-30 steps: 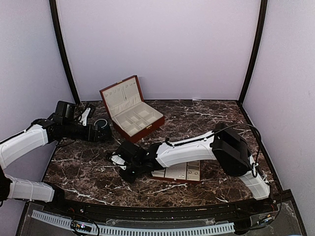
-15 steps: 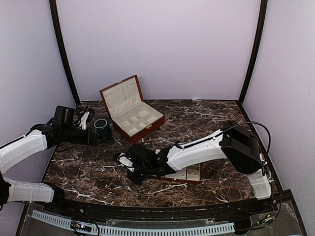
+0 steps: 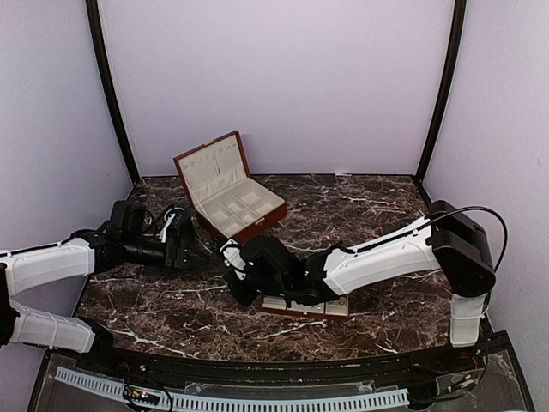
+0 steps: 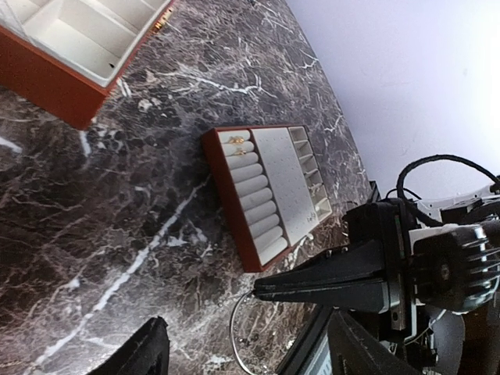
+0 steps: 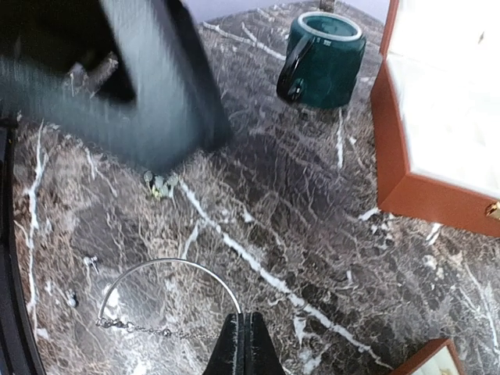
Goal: Organize the mixed jewelry
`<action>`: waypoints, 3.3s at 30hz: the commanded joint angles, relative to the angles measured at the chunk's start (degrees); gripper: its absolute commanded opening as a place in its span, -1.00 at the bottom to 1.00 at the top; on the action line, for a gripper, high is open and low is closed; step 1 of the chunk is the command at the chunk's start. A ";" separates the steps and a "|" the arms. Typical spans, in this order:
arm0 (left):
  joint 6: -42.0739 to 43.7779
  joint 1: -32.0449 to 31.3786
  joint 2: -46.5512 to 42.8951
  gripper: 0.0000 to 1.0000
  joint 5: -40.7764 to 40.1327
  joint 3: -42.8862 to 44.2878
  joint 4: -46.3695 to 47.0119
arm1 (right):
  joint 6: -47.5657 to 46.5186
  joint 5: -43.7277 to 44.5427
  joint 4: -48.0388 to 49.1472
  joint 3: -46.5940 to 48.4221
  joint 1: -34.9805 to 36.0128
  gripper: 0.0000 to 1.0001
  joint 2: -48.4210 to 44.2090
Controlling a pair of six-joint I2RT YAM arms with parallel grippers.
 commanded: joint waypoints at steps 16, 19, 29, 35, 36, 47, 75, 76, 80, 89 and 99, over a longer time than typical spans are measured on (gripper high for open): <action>-6.59 -4.40 10.13 -0.11 7.43 0.43 8.82 | 0.64 3.73 7.64 -3.64 0.26 -1.00 -5.18; -7.32 -4.56 10.55 -0.23 7.99 0.27 9.64 | 0.26 4.02 7.62 -3.57 0.20 -1.00 -5.16; -10.08 -4.65 10.49 -0.70 8.97 -0.93 12.64 | -0.60 4.38 7.06 -2.68 0.22 -1.00 -4.19; -10.49 -4.67 10.49 -0.89 9.33 -1.10 12.75 | -0.65 4.36 7.23 -2.60 0.22 -1.00 -3.84; -10.60 -4.71 10.34 -0.91 9.43 -1.09 12.86 | -0.65 4.47 7.24 -2.59 0.23 -1.00 -3.81; -10.56 -4.67 7.38 -1.00 3.59 -0.23 12.06 | -0.03 4.40 5.85 -1.77 0.28 -0.72 -4.89; 13.66 -3.98 36.80 -1.00 -18.76 44.44 -3.19 | 15.73 7.06 7.12 -31.94 -14.07 0.65 -37.91; 14.15 -4.03 38.10 -1.00 -18.95 45.54 -3.73 | 16.11 6.96 7.31 -32.76 -14.45 0.66 -38.40; 14.01 -4.04 42.66 -1.00 -20.38 49.33 -5.99 | 17.41 6.77 7.11 -33.78 -15.50 0.66 -39.13; 12.99 -3.94 44.96 -1.00 -21.73 48.79 -4.26 | 18.73 6.04 6.71 -33.10 -15.79 0.67 -37.56; 13.99 -3.66 41.89 -1.00 -23.58 40.81 -3.61 | 18.82 5.37 6.66 -32.11 -15.81 0.67 -35.92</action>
